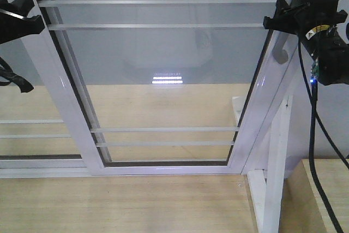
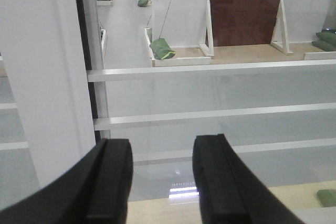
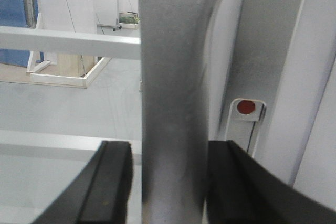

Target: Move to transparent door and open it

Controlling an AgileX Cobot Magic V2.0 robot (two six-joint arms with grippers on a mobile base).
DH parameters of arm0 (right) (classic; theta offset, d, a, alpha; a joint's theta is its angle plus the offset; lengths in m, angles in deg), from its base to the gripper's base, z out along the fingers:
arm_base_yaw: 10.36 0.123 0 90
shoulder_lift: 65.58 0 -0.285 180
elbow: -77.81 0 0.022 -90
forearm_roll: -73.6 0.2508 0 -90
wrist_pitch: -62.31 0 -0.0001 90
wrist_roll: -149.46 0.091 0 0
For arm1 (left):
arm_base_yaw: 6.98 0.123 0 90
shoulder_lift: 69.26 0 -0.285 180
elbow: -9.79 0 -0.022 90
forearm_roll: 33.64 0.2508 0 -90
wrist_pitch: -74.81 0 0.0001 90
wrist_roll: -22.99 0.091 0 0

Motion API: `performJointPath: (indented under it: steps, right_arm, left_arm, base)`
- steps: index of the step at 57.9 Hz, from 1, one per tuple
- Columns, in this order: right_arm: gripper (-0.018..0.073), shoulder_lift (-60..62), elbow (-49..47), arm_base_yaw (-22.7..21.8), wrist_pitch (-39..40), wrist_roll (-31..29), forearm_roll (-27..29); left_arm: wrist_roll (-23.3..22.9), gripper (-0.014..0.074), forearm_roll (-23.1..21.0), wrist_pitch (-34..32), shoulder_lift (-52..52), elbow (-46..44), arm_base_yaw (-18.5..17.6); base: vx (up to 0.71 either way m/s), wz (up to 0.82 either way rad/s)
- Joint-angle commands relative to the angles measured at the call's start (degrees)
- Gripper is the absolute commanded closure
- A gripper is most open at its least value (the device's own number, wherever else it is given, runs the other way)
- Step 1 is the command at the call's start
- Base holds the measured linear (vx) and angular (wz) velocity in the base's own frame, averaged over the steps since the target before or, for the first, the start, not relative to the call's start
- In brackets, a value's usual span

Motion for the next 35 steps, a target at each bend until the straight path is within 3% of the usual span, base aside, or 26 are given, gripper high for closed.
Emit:
performJointPath:
  steps: [1,12,35]
  right_arm:
    - [0.0288,2.99,-1.89,-0.20,4.66,0.82,-1.24]
    - [0.0414,2.99,-1.89,0.46,4.66,3.81,-7.05]
    - [0.0403,2.99,-1.89,7.37,4.66,3.76,-9.04]
  left_arm:
    - [-0.24,0.0178,0.01,-4.45,1.30,-2.16,-0.16]
    - [-0.24,0.0178,0.01,-4.40,1.30,-2.16,-0.16]
    - [-0.24,0.0178,0.01,-4.46,1.30,-2.16,-0.16]
  base:
    - [0.00,0.00]
    - [0.00,0.00]
    - [0.00,0.00]
